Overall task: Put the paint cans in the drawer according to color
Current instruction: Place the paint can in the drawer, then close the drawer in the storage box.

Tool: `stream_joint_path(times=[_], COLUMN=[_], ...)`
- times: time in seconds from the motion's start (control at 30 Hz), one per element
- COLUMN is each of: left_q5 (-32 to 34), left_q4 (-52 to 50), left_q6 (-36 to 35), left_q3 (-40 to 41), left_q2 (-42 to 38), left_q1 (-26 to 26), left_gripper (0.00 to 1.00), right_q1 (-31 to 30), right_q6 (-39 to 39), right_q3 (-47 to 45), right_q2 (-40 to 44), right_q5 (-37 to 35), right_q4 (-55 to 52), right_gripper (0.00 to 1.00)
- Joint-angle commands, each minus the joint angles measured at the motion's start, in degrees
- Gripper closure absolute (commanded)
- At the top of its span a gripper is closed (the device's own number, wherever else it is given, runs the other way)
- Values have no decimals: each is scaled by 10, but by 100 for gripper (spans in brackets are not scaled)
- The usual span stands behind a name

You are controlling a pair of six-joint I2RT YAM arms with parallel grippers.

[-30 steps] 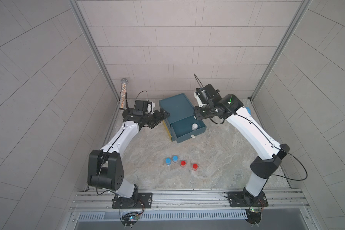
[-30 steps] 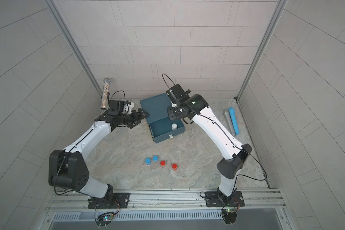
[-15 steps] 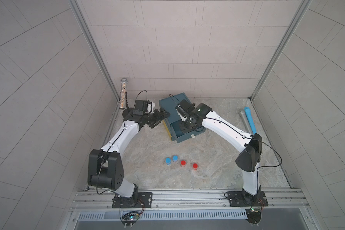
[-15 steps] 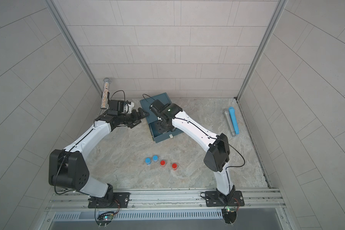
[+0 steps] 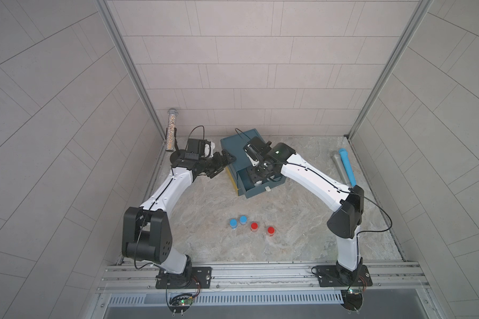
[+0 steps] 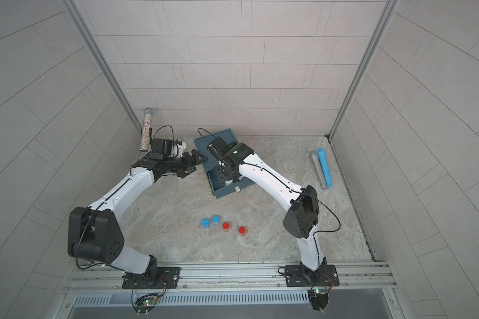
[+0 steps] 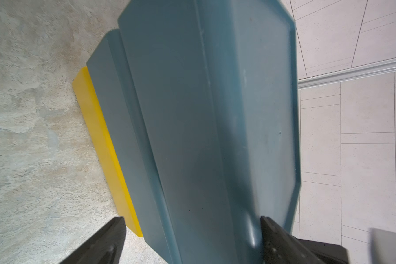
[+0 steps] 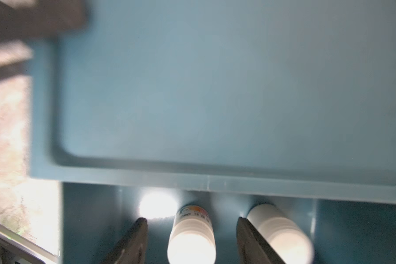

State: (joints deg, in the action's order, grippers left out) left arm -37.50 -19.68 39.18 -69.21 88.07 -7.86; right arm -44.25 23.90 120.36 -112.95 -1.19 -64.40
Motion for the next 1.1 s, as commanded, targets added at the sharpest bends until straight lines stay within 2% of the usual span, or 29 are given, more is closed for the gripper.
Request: stream_joint_path(times=[0.0,0.13,0.2,0.27,0.3,0.4,0.43,0.47,0.6,0.7,0.83,0.93,1.07], left_q5=[15,17,17,16,14,4,2,3,5,2,4,-1,-1], left_q4=[-26,-27,-27,-27,-28,-27,-26,-26,-25,-25,-24,-24,-24], left_q6=[-4,-7,-7,-6,-5,-4,-3,-3,0,1,0,1,4], left_q3=[-3,-2,-1,-3,-3,-3,-4,-4,-1,-2,-2,-2,-1], left_q2=[14,14,16,16,16,16,16,16,21,27,30,34,38], left_q1=[5,4,4,4,4,4,4,4,5,4,5,4,3], left_gripper=[3,3,3,3,3,3,3,3,3,3,3,3,3], right_q1=[0,5,8,12,16,27,29,30,30,31,43,62,85], right_q6=[-12,-18,-17,-8,1,26,39,48,87,102,105,95,89], right_q3=[60,106,83,14,-37,-213,-269,-310,-465,-516,-522,-490,-466], right_q2=[41,77,112,166,198,298,329,355,422,424,376,325,297], right_q5=[-24,-44,-62,-76,-79,-45,-27,-7,75,95,108,111,107], right_q4=[-34,-71,-79,-74,-63,-3,25,52,175,251,319,325,348], right_gripper=[31,30,31,39,46,80,88,91,91,91,92,92,93])
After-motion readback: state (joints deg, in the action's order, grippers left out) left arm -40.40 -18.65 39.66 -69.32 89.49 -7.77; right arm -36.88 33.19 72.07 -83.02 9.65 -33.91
